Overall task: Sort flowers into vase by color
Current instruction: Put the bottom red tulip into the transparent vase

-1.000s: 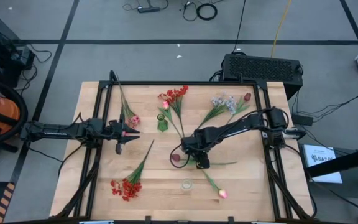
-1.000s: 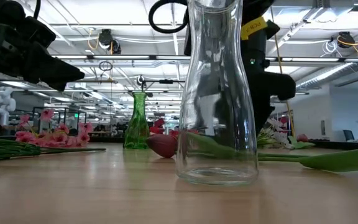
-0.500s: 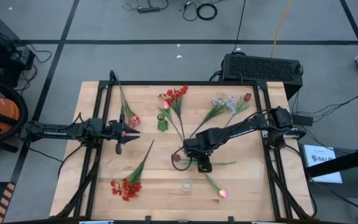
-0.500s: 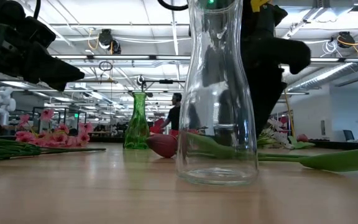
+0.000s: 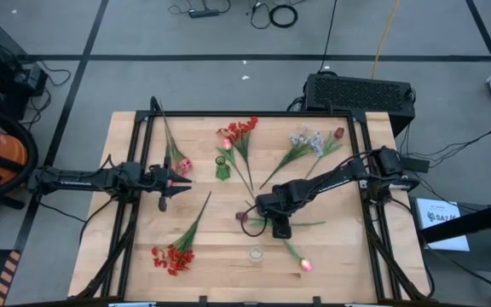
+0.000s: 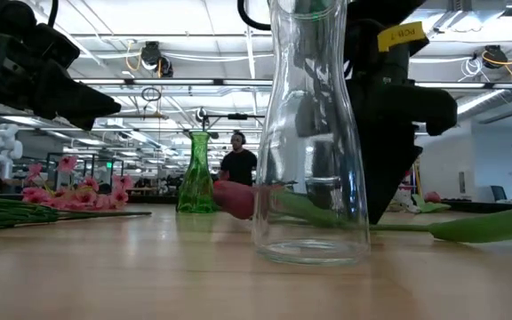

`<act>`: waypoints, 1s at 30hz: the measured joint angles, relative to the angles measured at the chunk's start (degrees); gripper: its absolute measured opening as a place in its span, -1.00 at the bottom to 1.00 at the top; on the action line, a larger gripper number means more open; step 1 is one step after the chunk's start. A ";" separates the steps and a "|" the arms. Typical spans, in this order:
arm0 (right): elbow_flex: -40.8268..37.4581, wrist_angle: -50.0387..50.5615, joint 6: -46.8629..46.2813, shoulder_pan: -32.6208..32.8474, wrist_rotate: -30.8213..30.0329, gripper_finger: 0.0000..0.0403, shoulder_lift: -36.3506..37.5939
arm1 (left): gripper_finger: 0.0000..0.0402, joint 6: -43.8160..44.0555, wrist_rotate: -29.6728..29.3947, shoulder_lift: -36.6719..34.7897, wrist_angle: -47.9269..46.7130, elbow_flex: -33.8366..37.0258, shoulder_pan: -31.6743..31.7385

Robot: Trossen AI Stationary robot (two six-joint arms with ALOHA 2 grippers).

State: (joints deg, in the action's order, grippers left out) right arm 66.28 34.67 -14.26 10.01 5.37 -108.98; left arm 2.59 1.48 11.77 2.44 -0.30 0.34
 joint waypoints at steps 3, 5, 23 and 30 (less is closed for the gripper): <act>-0.48 -0.71 -0.04 0.08 -0.18 -0.33 0.03 | -0.48 0.00 0.00 0.00 0.00 0.00 0.02; -0.45 -0.47 -0.07 0.04 -0.28 -0.33 0.13 | -0.48 -0.02 0.00 0.00 0.00 0.00 0.02; 1.92 1.65 -0.54 -0.10 -1.22 -0.33 0.17 | -0.48 0.00 0.00 0.00 -0.02 0.00 0.02; 2.05 1.39 0.35 -0.08 -3.50 -0.39 -3.01 | -0.48 -0.01 -0.01 0.10 -0.24 0.00 0.02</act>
State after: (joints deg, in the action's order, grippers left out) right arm 68.34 36.06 -13.91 9.93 1.87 -111.99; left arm 2.58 1.47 11.87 2.20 -0.30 0.36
